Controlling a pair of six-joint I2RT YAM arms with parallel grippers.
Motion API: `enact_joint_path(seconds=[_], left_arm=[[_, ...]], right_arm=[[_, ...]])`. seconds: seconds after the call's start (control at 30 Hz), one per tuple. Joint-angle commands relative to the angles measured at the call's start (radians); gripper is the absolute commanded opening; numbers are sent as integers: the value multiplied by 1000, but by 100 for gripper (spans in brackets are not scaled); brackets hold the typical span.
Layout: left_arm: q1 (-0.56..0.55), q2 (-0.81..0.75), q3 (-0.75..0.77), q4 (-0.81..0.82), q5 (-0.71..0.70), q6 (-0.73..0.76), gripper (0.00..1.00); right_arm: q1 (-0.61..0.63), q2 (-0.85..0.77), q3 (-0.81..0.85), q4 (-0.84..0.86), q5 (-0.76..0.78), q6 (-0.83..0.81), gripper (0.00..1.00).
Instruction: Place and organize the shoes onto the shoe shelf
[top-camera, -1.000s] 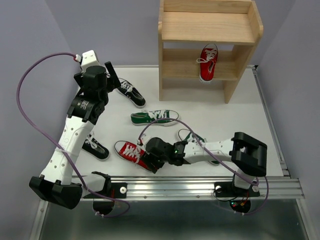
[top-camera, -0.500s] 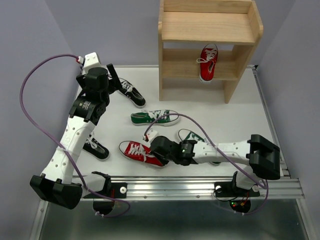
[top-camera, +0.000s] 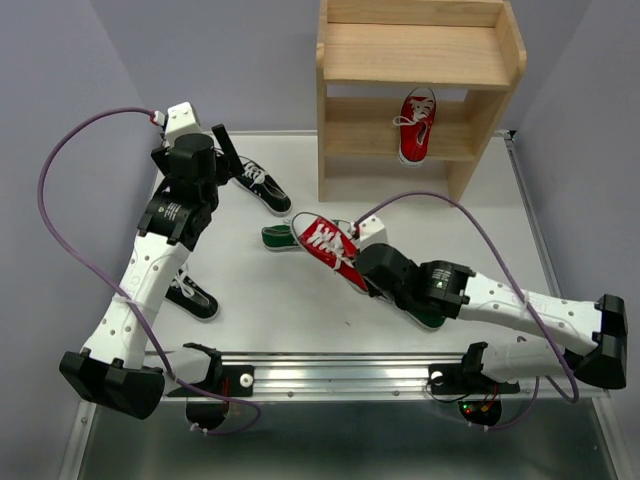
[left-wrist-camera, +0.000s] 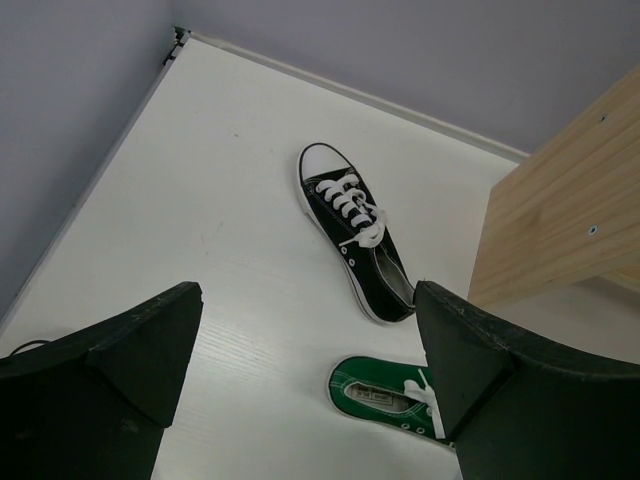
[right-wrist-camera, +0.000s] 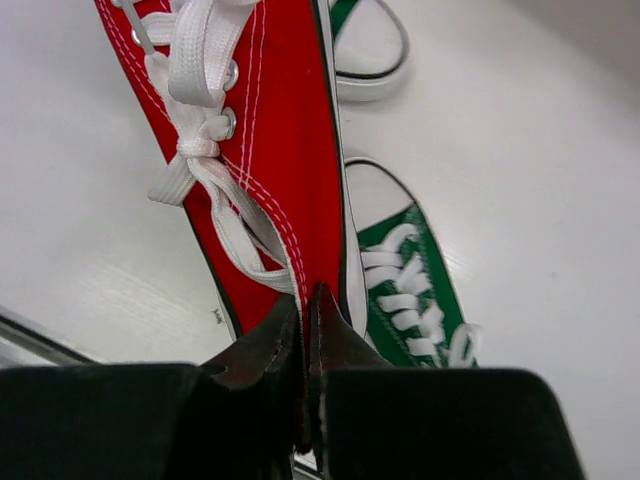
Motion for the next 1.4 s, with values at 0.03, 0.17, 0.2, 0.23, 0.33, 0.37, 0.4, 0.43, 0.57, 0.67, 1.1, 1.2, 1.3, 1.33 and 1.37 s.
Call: enact_joint_path(seconds=[0.03, 0.17, 0.2, 0.23, 0.33, 0.37, 0.4, 0.43, 0.57, 0.67, 1.1, 1.2, 1.3, 1.33, 1.37], left_arm=[[4, -5, 14, 43, 10, -10, 99], [4, -4, 9, 58, 15, -13, 99], [4, -2, 10, 58, 16, -13, 99], [4, 3, 10, 60, 20, -13, 99], [4, 12, 15, 58, 24, -13, 99], [4, 13, 15, 57, 26, -13, 99], [2, 13, 17, 55, 26, -11, 99], [4, 12, 15, 55, 26, -8, 99], [4, 9, 15, 57, 18, -5, 99], [4, 12, 14, 64, 23, -5, 99], [4, 19, 0, 77, 33, -2, 99], [4, 21, 1, 78, 36, -4, 99], [4, 21, 6, 78, 35, 2, 99], [4, 23, 6, 78, 35, 2, 99], [4, 23, 7, 78, 33, 2, 99]], right_arm=[[-85, -96, 117, -117, 127, 92, 1], [-105, -132, 151, -210, 166, 158, 1], [-105, -143, 156, -223, 175, 169, 1], [-105, -163, 165, -240, 184, 180, 1], [-114, -186, 179, -291, 210, 207, 1], [-114, -194, 186, -308, 219, 232, 1], [-114, -199, 189, -325, 230, 244, 1], [-114, -202, 189, -352, 232, 267, 1], [-114, -215, 191, -430, 253, 353, 1], [-114, -243, 205, -475, 292, 416, 1], [-114, -298, 419, -786, 523, 649, 1], [-114, -307, 427, -786, 563, 675, 1], [-114, -292, 439, -785, 612, 694, 1], [-114, -286, 447, -785, 621, 695, 1], [-114, -277, 453, -785, 631, 698, 1]])
